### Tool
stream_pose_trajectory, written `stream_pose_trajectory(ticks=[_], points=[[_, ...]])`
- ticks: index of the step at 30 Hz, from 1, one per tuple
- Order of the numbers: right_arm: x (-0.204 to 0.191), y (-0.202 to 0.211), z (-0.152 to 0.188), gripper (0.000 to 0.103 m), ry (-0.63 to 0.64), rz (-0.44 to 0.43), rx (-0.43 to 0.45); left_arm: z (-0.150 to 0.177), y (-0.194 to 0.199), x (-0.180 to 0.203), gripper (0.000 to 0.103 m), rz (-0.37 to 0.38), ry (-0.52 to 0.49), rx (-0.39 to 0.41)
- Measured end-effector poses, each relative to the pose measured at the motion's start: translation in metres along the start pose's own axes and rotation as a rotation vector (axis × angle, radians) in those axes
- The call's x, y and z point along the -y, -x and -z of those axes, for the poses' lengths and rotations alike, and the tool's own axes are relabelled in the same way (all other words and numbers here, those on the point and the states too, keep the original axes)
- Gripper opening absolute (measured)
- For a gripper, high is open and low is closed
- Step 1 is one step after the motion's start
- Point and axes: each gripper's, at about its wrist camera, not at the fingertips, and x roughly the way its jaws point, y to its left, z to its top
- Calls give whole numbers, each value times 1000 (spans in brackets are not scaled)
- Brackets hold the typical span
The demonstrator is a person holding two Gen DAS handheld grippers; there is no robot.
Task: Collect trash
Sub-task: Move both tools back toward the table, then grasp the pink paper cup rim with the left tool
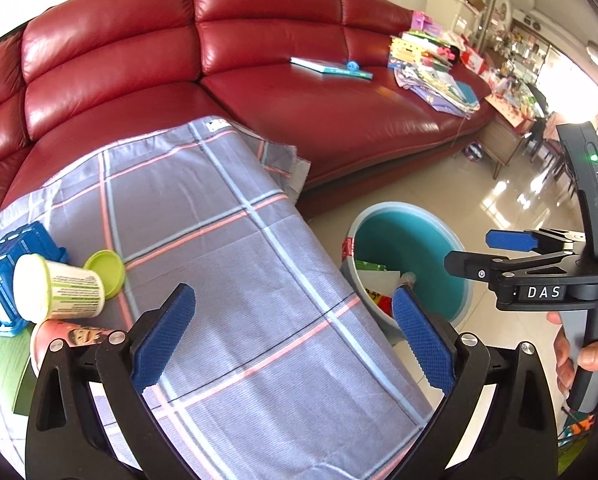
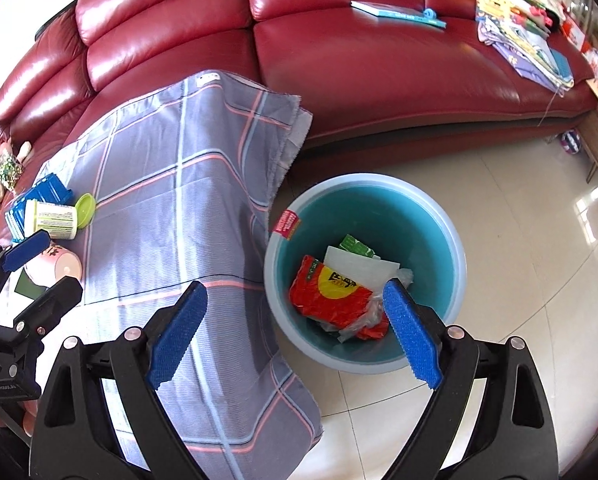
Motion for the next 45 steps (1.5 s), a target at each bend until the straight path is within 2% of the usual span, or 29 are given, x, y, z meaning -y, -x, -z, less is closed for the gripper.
stream_pose_trajectory(ticks=[10,18,23,31,39,42,45], points=[[-61,9,2,86,119,-16,-5,23,42,-49,99,-75,52,22],[-137,1,1,86,261,-40,-33,53,79,-131,99,-197,124,13],[-197,-6,-5,86,365,-64,-39,68,98,-189,99,-279,182,0],[-287,-17,-16,86,503,-97,-38,77,117,-257,99,-318,274,-3],[-358,-34,-27,86,615,-93,-37,68,112,-291,99,-322,295,-4],[-369,-47,-24,85,655,-75,-49,71,112,-300,99,-324,300,-10],[-374,-57,-25,77,670,-71,-59,75,112,-306,99,-327,308,-15]])
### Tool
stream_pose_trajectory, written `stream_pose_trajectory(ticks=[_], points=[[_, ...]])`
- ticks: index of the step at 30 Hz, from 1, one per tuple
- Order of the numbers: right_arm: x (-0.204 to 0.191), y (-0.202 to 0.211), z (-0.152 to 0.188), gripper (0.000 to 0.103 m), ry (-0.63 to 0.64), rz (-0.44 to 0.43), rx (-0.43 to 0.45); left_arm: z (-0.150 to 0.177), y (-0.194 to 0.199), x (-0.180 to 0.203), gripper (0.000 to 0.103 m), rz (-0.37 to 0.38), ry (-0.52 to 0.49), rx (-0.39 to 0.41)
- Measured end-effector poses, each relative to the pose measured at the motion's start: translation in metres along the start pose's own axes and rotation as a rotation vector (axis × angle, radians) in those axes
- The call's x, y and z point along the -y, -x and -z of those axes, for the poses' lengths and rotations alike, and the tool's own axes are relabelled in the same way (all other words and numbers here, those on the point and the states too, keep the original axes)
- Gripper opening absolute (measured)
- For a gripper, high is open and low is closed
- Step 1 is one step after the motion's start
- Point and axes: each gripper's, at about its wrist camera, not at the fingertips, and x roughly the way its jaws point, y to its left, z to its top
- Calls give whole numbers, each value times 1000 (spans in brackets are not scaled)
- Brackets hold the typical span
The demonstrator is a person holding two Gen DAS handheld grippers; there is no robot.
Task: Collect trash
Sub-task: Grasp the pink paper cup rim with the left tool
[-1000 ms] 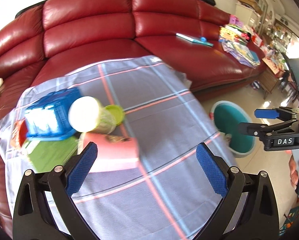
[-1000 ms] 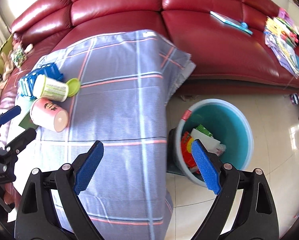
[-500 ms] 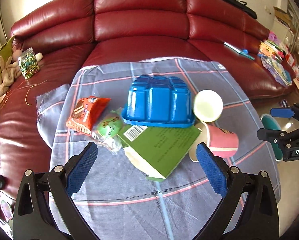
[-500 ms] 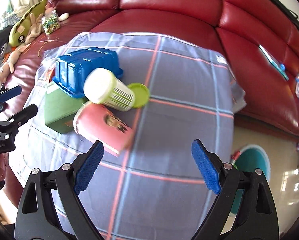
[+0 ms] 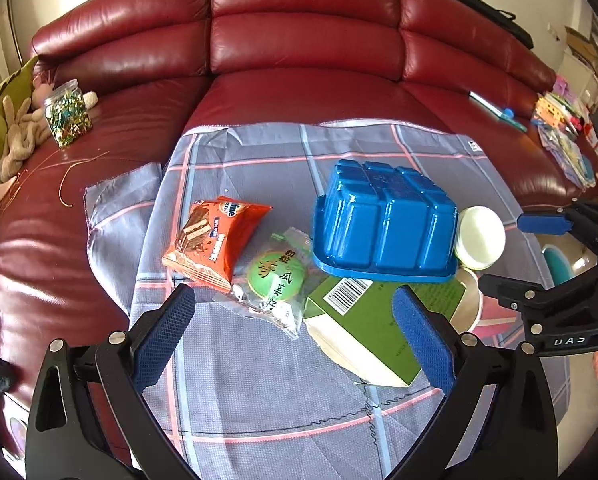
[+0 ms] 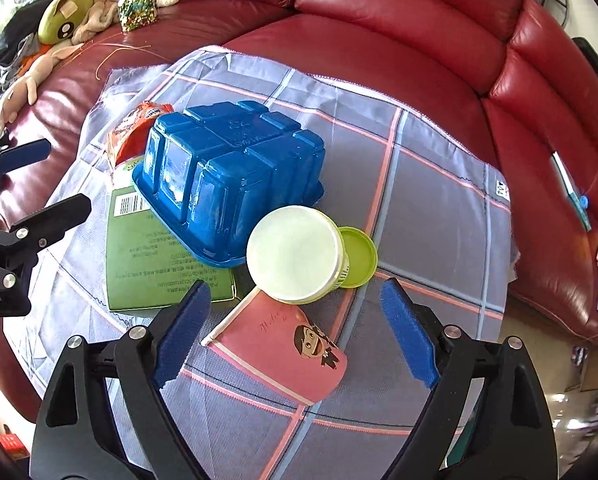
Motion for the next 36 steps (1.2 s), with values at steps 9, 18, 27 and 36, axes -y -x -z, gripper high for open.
stream_pose_trajectory(ticks=[9,18,27,36], points=[[2,-17,-3,48,5,-33,-7,6,-7,-2,99,18,8,-22],[18,2,9,1,-61,-114,23,34,-3,34,99,67,-46,-46],[31,11,28,5,-65,-120,11,42,8,57,99,90,-46,-34],[89,19,65,30,-175,-86,24,46,17,133,83,254,-178,-58]])
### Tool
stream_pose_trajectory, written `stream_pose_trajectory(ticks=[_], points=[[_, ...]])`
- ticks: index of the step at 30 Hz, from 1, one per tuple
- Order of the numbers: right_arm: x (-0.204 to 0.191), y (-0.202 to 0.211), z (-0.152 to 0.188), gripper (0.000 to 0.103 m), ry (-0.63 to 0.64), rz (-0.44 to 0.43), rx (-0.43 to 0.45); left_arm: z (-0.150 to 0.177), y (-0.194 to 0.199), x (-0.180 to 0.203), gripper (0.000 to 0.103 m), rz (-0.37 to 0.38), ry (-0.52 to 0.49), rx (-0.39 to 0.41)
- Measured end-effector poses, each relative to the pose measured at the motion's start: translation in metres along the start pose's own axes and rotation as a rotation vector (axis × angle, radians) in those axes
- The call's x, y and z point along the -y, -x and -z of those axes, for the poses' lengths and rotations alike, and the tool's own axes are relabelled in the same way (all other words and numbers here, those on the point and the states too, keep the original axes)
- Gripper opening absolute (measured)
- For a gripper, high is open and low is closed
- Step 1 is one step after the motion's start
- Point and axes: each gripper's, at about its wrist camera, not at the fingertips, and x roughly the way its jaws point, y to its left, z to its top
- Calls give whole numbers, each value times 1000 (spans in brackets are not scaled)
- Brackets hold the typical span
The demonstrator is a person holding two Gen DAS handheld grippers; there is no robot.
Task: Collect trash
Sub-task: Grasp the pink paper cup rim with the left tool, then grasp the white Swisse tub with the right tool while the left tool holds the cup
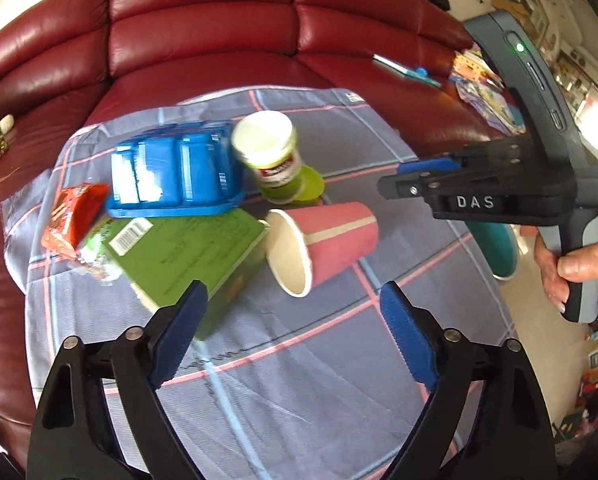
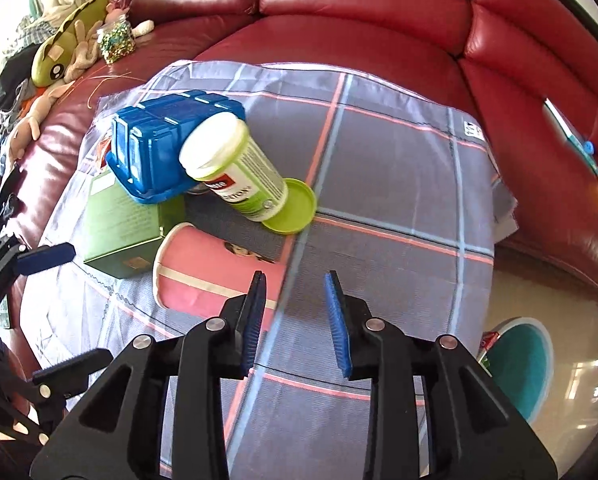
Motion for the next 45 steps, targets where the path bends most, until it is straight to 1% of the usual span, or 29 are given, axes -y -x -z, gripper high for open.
stream_pose_trajectory(ticks=[1,3,6,8,9,10,12,16,20,21,25,26,28,31,34,38,40,44,45], points=[[6,1,2,35,-11,3,0,-1,-7,6,81,5,-15,-9],[16,1,5,41,-24,9,0,-6,-26,14,80,-5,-22,-28],[29,0,10,42,-41,10,-5,-9,-55,11,80,18,15,-63],[34,-1,12,42,-48,11,-10,-12,-70,10,69,44,34,-75],[36,-2,13,42,-50,12,-11,-13,-77,10,52,59,38,-85],[39,-2,13,42,-56,9,-11,-13,-81,12,30,83,42,-99],[42,-2,14,42,-63,7,-10,-12,-87,16,7,141,49,-123],[45,3,11,42,-67,15,1,-13,-70,27,5,197,36,-89],[41,11,7,43,-65,14,17,-23,-31,25,5,203,38,-19],[37,12,6,46,-55,14,18,-25,-19,22,5,206,42,2],[18,9,-5,49,-16,-1,25,-32,21,-6,5,161,74,84],[12,6,-9,49,-2,-8,24,-33,29,-16,5,136,86,104],[-1,-1,-17,54,28,-18,26,-35,37,-39,5,94,122,126],[-21,-15,-32,61,81,-38,28,-36,41,-73,5,61,184,139],[-39,-33,-46,65,154,-46,31,-38,40,-92,5,32,204,141],[-51,-60,-58,66,230,-50,17,-41,36,-107,5,16,213,137],[-55,-73,-63,66,255,-74,9,-42,33,-113,5,10,219,131],[-66,-88,-69,65,312,-97,24,-42,29,-117,6,4,217,134],[-67,-90,-69,56,313,-101,25,-43,29,-117,6,4,217,136]])
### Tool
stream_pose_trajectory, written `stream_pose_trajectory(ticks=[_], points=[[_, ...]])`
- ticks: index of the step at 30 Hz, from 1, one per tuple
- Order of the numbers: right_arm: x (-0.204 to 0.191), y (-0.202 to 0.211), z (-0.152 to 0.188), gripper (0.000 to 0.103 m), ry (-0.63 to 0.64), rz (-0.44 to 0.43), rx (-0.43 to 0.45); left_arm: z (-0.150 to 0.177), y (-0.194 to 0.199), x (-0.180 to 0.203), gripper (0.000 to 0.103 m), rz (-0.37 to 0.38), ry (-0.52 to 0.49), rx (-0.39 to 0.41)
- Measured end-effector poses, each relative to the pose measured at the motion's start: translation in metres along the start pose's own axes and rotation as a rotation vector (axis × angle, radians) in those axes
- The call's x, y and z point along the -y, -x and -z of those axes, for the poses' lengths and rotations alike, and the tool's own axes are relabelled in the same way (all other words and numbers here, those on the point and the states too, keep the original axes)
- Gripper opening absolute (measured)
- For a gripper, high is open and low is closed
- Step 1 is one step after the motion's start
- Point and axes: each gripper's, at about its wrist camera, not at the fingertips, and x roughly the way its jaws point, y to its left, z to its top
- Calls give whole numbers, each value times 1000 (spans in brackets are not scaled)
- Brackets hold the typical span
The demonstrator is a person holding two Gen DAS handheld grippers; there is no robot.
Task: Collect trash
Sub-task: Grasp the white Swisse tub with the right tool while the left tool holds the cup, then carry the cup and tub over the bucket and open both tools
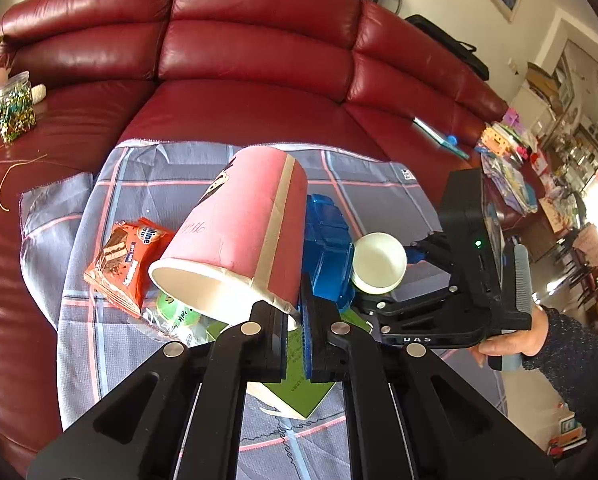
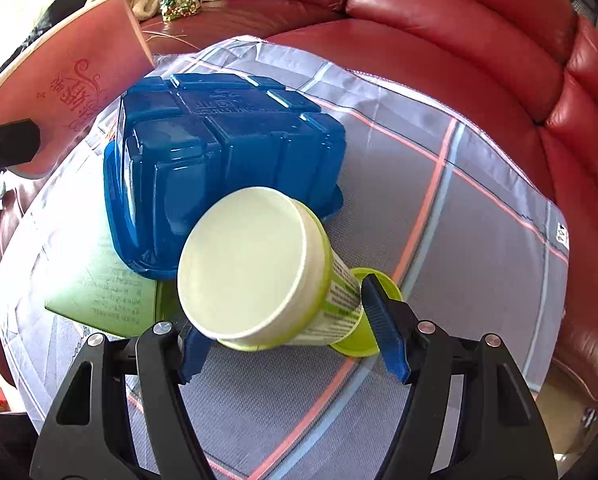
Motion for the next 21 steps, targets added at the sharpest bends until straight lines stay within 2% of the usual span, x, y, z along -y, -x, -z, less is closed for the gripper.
stream_pose_trajectory(ticks=[1,5,11,15,21], points=[[0,-1,0,53,-5,-1,5,-1,0,1,6,-1,-1,2],[3,10,5,51,-48,-2,36,-3,-1,7,6,-12,-7,4],[24,53,24,51,-151,2,81,-6,4,38,6,-13,-62,19],[46,86,51,51,-214,53,101,-6,3,72,6,7,-116,22],[95,135,115,51,-361,124,123,4,-13,139,6,68,-218,-11]])
